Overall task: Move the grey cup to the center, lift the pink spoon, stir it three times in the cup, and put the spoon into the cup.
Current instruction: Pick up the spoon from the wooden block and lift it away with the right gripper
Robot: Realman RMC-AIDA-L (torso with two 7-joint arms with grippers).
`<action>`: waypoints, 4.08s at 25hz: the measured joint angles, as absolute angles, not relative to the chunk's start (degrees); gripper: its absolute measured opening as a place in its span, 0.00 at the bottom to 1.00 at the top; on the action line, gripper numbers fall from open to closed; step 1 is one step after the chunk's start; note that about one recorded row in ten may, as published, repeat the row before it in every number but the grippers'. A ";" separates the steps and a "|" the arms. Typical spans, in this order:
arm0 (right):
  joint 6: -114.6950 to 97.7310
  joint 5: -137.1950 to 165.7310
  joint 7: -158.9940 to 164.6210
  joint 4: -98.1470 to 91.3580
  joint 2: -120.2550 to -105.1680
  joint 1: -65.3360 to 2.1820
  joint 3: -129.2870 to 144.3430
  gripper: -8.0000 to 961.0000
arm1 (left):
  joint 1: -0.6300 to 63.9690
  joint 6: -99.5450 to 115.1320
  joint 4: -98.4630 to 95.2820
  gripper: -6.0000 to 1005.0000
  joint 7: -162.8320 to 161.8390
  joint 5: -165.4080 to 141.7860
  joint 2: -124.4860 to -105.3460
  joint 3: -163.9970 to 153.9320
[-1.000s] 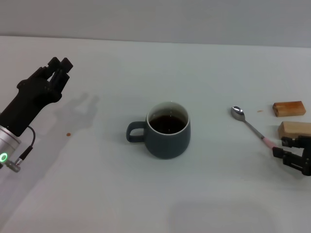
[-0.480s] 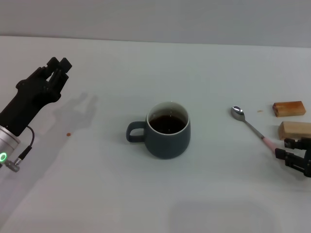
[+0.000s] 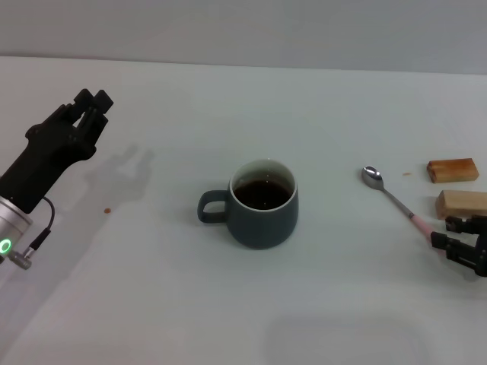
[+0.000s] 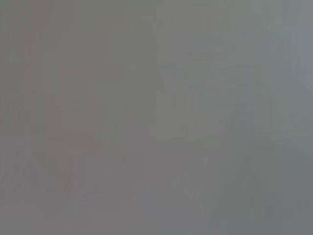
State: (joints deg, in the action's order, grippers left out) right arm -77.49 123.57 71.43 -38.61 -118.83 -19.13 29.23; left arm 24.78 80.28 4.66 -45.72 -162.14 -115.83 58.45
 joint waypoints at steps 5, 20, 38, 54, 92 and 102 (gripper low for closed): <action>-76.55 123.57 71.39 -37.83 -118.83 -19.50 30.42 0.37 | 24.79 80.34 4.74 0.32 -45.41 -162.16 -115.92 58.45; -74.02 123.23 71.48 -37.61 -118.91 -19.73 33.40 0.37 | 24.74 79.99 4.76 0.32 -45.24 -162.16 -116.13 58.45; -74.19 122.53 71.34 -37.81 -118.92 -19.20 32.92 0.15 | 24.20 80.13 5.09 0.32 -45.53 -162.20 -116.03 59.32; -81.45 119.51 73.21 -41.12 -118.62 -18.10 30.03 0.06 | 24.08 81.80 5.28 0.32 -51.09 -162.53 -115.75 59.28; -79.56 126.48 74.83 -41.66 -118.77 -19.16 30.68 0.26 | 23.03 82.71 4.96 0.32 -50.28 -162.60 -116.19 58.86; -77.63 126.48 74.60 -40.73 -118.74 -19.17 30.67 0.28 | 23.20 82.69 4.98 0.32 -50.27 -162.69 -116.33 58.80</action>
State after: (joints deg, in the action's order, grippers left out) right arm -77.63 126.48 74.61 -40.73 -118.74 -19.17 30.68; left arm 23.20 82.69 4.98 -50.27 -162.69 -116.33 58.80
